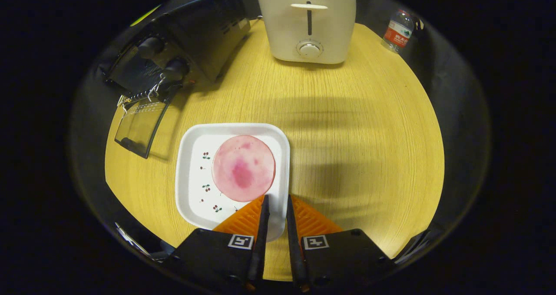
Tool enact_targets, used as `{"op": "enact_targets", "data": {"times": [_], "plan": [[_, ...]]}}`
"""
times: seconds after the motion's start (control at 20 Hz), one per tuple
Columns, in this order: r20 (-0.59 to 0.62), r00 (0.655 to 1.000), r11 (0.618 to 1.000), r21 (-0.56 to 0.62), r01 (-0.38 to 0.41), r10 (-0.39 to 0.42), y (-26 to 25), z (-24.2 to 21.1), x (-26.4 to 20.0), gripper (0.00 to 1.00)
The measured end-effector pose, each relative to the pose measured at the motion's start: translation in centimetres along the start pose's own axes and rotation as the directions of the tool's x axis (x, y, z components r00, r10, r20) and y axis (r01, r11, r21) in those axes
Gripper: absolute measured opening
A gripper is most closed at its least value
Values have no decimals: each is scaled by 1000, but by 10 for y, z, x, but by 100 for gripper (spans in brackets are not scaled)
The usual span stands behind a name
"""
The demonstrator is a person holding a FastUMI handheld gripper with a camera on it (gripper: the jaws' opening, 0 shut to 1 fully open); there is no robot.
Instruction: Open the toaster oven, put the food inside, and close the toaster oven door.
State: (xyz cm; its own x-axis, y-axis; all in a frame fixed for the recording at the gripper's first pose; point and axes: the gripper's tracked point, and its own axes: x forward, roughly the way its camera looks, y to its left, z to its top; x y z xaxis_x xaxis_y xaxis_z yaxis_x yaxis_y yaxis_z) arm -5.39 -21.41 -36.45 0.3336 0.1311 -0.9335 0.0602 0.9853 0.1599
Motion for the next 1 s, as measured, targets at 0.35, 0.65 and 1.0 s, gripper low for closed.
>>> {"op": "enact_targets", "data": {"times": [0.35, 0.65, 1.0], "plan": [[-21, 995, 992, 85, -92, 94, -1, -1, -1, 4], [0, 990, 970, 198, -141, 144, 7, -10, -2, 1], [144, 953, 812, 499, -302, 266, 28, -25, -30, 1]]}}
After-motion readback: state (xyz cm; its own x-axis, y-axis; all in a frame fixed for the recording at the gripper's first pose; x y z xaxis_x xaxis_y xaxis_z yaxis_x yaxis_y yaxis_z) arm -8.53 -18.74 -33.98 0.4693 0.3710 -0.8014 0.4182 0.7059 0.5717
